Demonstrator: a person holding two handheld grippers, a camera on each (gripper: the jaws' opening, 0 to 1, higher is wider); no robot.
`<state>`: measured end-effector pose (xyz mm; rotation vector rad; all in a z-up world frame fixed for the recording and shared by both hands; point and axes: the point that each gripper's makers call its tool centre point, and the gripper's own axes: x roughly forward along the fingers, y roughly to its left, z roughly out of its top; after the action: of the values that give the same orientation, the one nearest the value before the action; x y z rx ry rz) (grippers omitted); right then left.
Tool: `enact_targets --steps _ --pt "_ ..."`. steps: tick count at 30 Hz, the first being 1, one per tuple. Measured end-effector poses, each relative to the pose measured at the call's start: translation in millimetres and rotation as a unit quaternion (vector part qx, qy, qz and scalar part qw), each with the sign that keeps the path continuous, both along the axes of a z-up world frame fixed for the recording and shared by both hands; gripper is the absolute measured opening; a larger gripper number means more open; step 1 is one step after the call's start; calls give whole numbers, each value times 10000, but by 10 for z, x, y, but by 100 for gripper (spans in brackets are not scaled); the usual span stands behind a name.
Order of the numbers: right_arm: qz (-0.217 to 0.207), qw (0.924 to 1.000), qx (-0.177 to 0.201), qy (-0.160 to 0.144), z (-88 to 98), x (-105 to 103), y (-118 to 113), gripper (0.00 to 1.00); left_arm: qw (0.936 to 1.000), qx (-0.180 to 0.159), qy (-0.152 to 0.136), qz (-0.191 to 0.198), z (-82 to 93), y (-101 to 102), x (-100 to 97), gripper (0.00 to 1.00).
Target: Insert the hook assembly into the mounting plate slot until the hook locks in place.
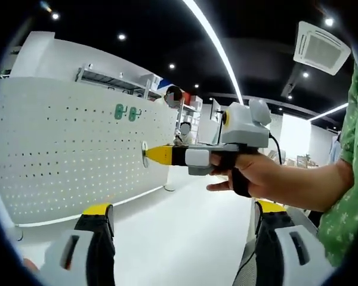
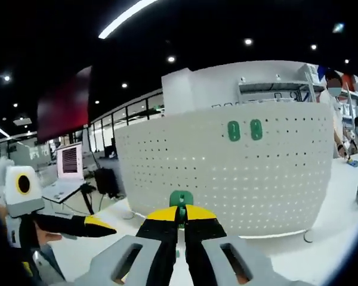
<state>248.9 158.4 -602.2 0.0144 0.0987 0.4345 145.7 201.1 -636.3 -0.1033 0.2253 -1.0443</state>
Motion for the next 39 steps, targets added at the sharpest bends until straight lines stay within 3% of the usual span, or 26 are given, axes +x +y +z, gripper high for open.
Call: enact_targets --steps 4,14,21,32,39 --pt "-148 9989 -363 -265 70 77 4 2 10000 21 30 66 -14 62 15 100" --pt "-515 9921 -759 -860 290 297 33 2 9998 85 35 154 -5 166 34 100" --pt "-763 9883 -721 -1104 452 425 1 2 9998 94 41 180 6 226 42 98" --pt "-851 9878 -618 -1147 515 559 66 2 9997 126 83 177 -36 339 -7 98" --pt "-977 9848 -575 -1317 679 720 79 2 9997 132 85 205 -51 450 -15 97"
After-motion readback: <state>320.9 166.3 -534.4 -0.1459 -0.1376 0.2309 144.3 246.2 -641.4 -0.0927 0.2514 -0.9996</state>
